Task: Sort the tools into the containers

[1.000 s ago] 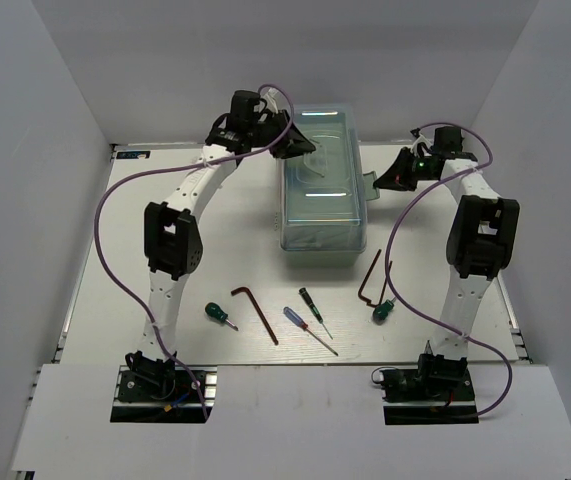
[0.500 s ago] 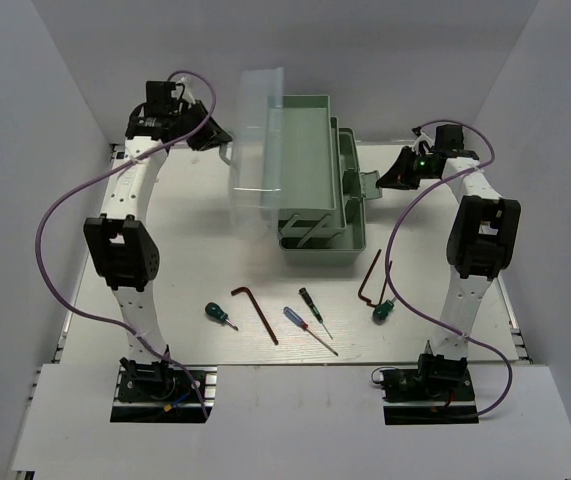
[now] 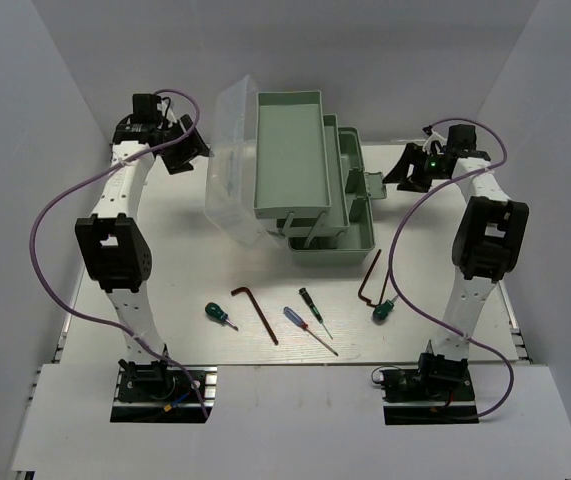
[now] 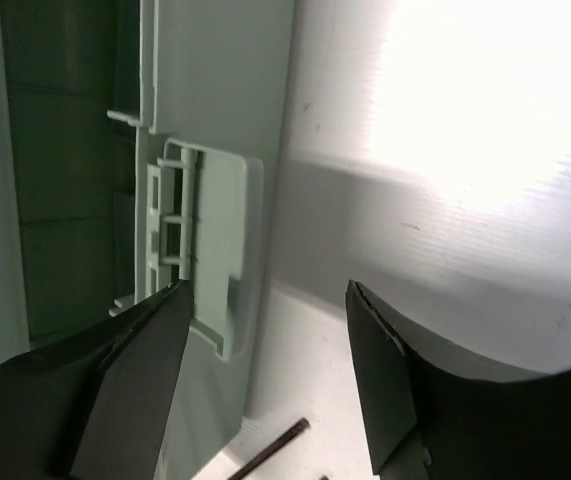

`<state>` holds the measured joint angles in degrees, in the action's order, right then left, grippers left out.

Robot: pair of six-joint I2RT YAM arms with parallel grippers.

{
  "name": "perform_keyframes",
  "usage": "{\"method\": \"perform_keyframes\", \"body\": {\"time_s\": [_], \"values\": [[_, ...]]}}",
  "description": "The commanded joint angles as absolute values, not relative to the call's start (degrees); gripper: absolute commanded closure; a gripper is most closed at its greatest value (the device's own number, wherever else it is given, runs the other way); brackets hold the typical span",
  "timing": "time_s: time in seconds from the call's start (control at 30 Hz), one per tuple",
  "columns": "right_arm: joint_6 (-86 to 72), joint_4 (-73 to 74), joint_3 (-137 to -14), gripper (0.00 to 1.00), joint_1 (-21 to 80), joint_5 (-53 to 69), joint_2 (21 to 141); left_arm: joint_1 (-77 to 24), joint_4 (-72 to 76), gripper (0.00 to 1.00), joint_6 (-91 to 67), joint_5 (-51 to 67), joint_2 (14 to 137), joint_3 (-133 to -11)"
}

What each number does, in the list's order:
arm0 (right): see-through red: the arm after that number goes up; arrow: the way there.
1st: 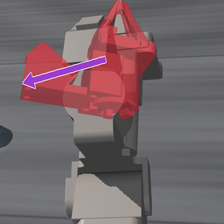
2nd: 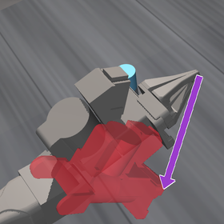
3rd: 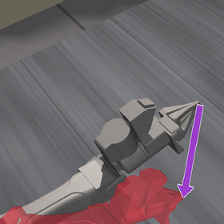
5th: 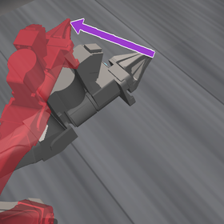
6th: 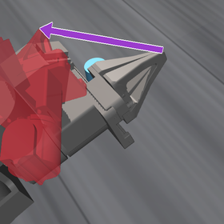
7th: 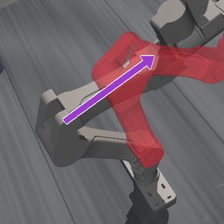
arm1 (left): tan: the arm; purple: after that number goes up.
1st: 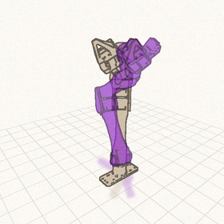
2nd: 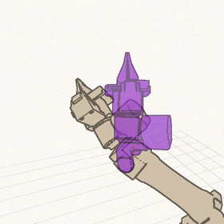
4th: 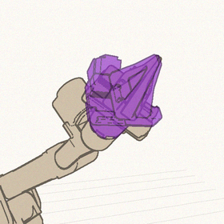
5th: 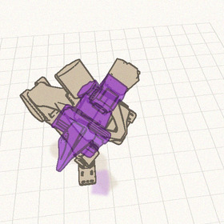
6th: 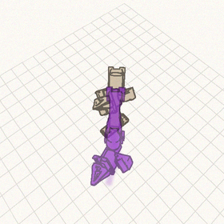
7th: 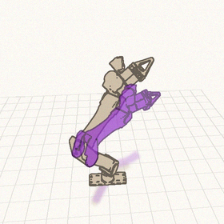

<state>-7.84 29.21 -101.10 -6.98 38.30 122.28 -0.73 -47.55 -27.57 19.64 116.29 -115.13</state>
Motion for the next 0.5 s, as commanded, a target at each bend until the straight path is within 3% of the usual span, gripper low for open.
{"method": "perform_keyframes", "body": {"time_s": [0.0,0.2,0.27,0.37,0.4,0.47], "values": [[-3.1,31.8,-102.0,0.31,-7.9,39.5,117.1,0.8,-51.1,0.23,-27.0,14.6,109.5,-117.4],[8.5,40.1,-95.7,0.36,-8.8,34.2,111.7,2.0,-52.4,0.23,-27.5,8.3,102.4,-112.9],[15.3,42.4,-93.8,0.47,-8.7,32.7,108.6,2.5,-51.3,0.29,-27.5,6.7,100.0,-110.6],[22.5,50.3,-88.4,0.63,-8.1,32.1,104.6,2.5,-51.3,0.63,-27.0,5.0,96.1,-109.3],[23.5,53.1,-86.0,0.66,-7.9,32.2,103.8,2.5,-50.8,0.79,-27.0,5.0,95.3,-109.3],[27.2,56.1,-82.6,0.71,-7.3,31.4,101.0,1.4,-50.2,0.86,-24.9,6.3,92.7,-107.6]]}}
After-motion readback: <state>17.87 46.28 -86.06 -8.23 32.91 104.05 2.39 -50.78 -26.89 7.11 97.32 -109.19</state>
